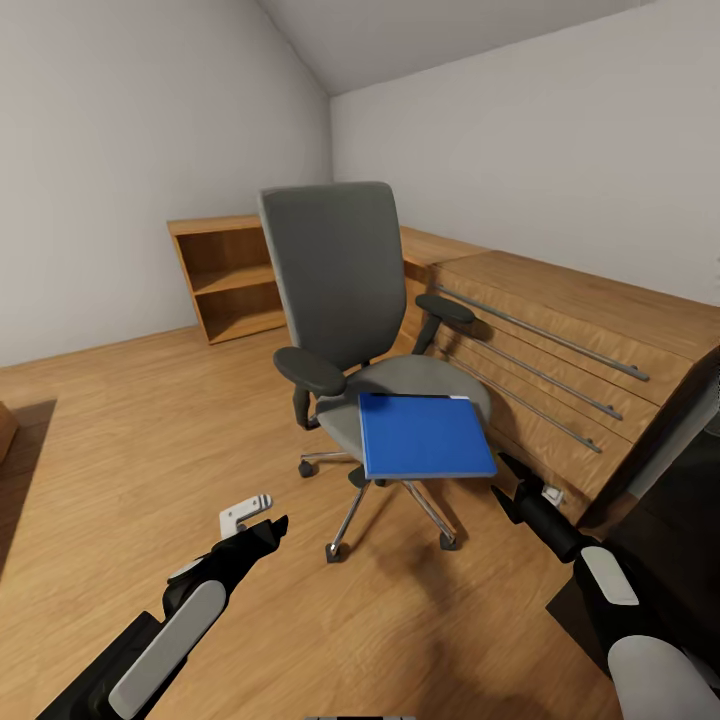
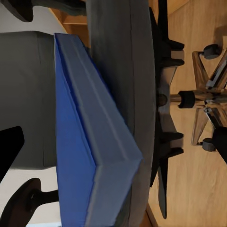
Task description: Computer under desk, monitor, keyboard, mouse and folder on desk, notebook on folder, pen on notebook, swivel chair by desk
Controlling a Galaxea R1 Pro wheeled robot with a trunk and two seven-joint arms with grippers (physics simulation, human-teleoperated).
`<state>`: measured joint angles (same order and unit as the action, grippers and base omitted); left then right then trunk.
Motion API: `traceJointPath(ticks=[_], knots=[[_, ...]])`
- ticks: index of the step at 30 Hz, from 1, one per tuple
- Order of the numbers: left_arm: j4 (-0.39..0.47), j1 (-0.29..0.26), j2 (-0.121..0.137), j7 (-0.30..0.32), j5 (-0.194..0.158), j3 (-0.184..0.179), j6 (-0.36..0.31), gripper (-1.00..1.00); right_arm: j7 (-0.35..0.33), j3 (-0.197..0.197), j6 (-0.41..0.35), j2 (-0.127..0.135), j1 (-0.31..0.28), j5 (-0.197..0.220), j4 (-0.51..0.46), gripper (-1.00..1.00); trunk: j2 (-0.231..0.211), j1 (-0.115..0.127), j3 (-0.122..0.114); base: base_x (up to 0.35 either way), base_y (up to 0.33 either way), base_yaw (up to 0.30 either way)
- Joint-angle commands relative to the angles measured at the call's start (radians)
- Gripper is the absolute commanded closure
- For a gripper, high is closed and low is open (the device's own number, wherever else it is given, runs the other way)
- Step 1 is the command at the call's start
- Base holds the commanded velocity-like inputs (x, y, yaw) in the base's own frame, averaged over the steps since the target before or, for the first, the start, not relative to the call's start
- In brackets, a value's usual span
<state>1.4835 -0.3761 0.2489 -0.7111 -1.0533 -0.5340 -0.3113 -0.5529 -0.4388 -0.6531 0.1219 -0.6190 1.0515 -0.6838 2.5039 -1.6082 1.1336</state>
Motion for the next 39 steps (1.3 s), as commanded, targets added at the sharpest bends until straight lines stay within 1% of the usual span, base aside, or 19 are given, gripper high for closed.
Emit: traceJointPath(ticks=[1, 2, 15, 19, 23, 27, 39], knots=[[0.001, -0.001, 0.001, -0.008, -0.005, -0.002, -0.002, -1.00, -0.001, -0.003, -0.007, 0.000, -0.001, 0.002, 0.000, -1.00, 0.000, 0.001, -0.003, 0.000, 0.000, 0.000], [0.001, -0.001, 0.000, -0.008, -0.005, -0.002, -0.002, -1.00, -0.001, -0.003, -0.008, 0.000, -0.001, 0.002, 0.000, -1.00, 0.000, 0.001, -0.007, 0.000, 0.000, 0.000], [0.001, -0.001, 0.001, -0.007, -0.007, -0.002, -0.002, -1.00, -0.001, -0.002, -0.007, -0.001, -0.001, 0.002, 0.003, -1.00, 0.000, 0.001, -0.007, 0.000, 0.000, 0.000], [0.001, -0.001, 0.001, -0.007, -0.007, -0.002, -0.002, -1.00, -0.001, -0.001, -0.007, -0.006, -0.001, 0.002, 0.004, -1.00, 0.000, 0.001, -0.007, 0.000, 0.000, 0.000], [0.001, -0.001, 0.001, -0.007, -0.007, -0.002, -0.002, -1.00, -0.001, 0.007, -0.006, -0.014, -0.001, 0.001, 0.005, -1.00, 0.000, 0.001, -0.007, 0.000, 0.000, 0.000], [0.001, -0.001, 0.001, -0.007, -0.006, -0.001, -0.001, -1.00, -0.001, 0.019, -0.004, -0.018, -0.001, 0.001, 0.005, -1.00, 0.000, 0.001, -0.007, 0.000, 0.000, 0.000], [0.001, -0.001, 0.001, -0.007, -0.005, -0.001, -0.001, -1.00, -0.001, 0.023, -0.005, -0.020, -0.001, 0.001, 0.007, -1.00, 0.000, 0.001, -0.007, 0.000, 0.000, 0.000]])
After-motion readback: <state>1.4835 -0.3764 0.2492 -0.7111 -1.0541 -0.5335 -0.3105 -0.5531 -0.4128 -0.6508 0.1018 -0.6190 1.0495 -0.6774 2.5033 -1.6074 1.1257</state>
